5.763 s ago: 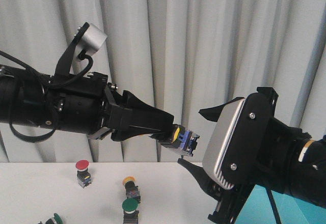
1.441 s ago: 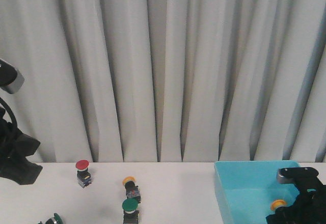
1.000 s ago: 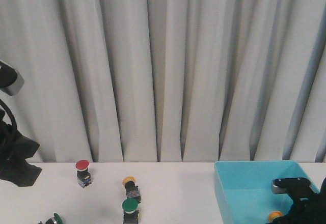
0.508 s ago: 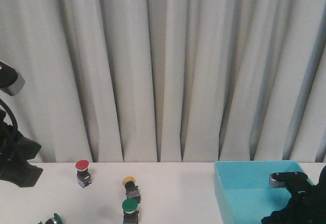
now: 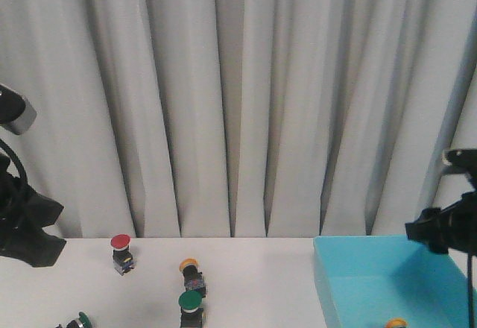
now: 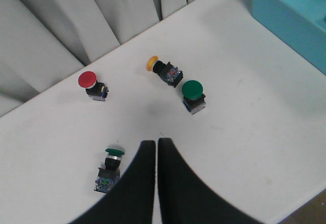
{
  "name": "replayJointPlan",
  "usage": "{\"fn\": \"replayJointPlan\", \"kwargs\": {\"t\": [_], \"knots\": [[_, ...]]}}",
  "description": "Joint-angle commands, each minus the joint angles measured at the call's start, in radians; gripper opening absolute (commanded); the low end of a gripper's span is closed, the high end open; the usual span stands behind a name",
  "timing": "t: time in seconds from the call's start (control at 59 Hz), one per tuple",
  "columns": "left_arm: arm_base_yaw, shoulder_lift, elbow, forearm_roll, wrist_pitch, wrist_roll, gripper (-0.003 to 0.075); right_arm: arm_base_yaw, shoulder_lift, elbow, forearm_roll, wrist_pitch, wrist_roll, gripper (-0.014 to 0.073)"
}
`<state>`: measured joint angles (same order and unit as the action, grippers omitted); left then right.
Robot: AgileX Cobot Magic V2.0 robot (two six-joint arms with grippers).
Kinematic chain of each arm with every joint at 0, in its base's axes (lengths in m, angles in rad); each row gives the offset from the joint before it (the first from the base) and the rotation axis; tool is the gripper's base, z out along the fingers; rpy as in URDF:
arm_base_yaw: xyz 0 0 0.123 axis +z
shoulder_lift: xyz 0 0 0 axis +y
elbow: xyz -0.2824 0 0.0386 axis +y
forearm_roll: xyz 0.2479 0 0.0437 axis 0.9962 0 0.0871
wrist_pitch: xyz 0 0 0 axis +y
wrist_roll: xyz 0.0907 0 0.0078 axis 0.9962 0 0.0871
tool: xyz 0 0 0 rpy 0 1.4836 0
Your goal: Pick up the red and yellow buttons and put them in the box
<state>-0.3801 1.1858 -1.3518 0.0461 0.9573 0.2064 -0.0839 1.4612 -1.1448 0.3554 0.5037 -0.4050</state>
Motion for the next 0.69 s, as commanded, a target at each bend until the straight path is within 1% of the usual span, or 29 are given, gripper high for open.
{"fn": "replayJointPlan", "kwargs": {"t": [0.0,0.085,0.186,0.237,0.254,0.305,0.475,0.678], "knots": [[-0.001,-0.017,-0.023,-0.006,-0.101,-0.011,-0.0006,-0.005,-0.156,-0.026,0.036,-0.078,-0.050,0.0370],[-0.001,-0.017,-0.023,-0.006,-0.109,-0.011,-0.0006,-0.005,-0.252,-0.026,0.050,-0.090,-0.063,0.0305],[-0.001,-0.016,-0.023,-0.006,-0.103,-0.011,-0.0006,0.009,-0.351,-0.024,0.062,-0.076,-0.064,0.0188],[-0.001,-0.016,-0.023,-0.006,-0.090,-0.019,-0.0006,0.026,-0.396,-0.020,0.057,-0.076,-0.073,0.0112],[-0.001,-0.016,-0.023,-0.006,-0.086,-0.019,-0.0006,0.034,-0.414,-0.020,0.053,-0.076,-0.082,0.0064],[-0.001,-0.016,-0.023,-0.005,-0.079,-0.018,-0.0006,0.051,-0.457,-0.020,0.049,-0.078,-0.107,-0.0018],[-0.001,-0.016,-0.023,-0.005,-0.079,-0.018,-0.0006,0.071,-0.550,-0.020,0.063,-0.088,-0.108,-0.0008],[-0.001,-0.016,-0.023,-0.005,-0.079,-0.018,-0.0006,0.071,-0.569,-0.020,0.062,-0.081,-0.108,-0.0008]]}}
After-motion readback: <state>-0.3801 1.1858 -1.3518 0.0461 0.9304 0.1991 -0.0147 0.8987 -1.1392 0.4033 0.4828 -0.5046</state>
